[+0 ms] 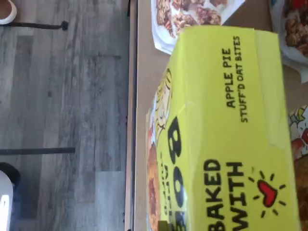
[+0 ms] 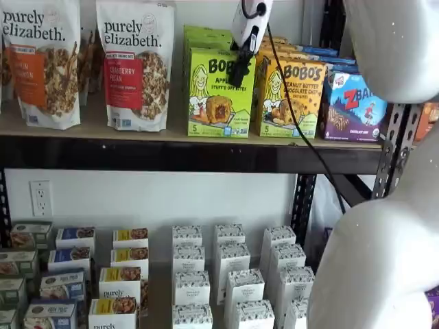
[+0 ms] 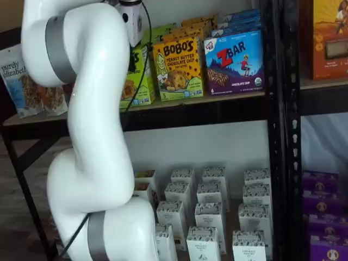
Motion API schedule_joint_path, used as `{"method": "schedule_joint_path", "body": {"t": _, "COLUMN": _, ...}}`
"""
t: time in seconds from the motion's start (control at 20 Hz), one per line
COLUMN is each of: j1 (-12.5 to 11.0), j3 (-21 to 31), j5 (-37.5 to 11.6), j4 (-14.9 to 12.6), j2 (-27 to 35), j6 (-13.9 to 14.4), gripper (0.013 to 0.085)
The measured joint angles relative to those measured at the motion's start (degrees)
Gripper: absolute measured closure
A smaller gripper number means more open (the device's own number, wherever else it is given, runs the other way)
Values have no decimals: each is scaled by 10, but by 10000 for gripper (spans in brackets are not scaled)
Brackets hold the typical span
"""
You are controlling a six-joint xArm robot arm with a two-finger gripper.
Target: Pick the green box on the top shelf, the fourth from the left
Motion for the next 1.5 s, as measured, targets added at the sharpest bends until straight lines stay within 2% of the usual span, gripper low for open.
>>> {"method": "schedule_joint_path", "body": {"t": 0.35, "j1": -1, "j3": 0, "j5": 0, "j4": 1, "j2": -2, "j6": 0, "gripper": 490}}
{"method": "schedule_joint_path", "body": {"t": 0.4, "j1": -1, "j3": 1, "j5": -1, "j4": 1, "j2": -3, "j6": 0, "gripper": 530}}
{"method": "schedule_joint_path", "body": {"t": 0.45, "j1": -1, "j3": 2, "j5": -2, "j4": 1, "j2": -3, "j6": 0, "gripper": 530}}
{"method": "schedule_joint_path", "body": {"t": 0.5, "j1": -1, "j3": 2, "j5": -2, "j4": 1, "j2": -4, "j6": 0, "gripper": 570}}
{"method": "schedule_joint_path", "body": {"t": 0.65, "j1": 0, "j3": 4, "j5": -3, "j4": 1, "j2": -5, "j6": 0, "gripper": 610}}
{"method": "schedule_joint_path", "body": {"t": 0.7, "j1": 0, "j3": 4, "j5": -2, "j4": 0, "j2": -5, "j6": 0, "gripper": 650}}
{"method": "schedule_joint_path", "body": {"t": 1.5, "j1": -2, "j3": 2, "j5": 8, "j4": 9, "j2": -11, "j6": 0, "gripper": 650}}
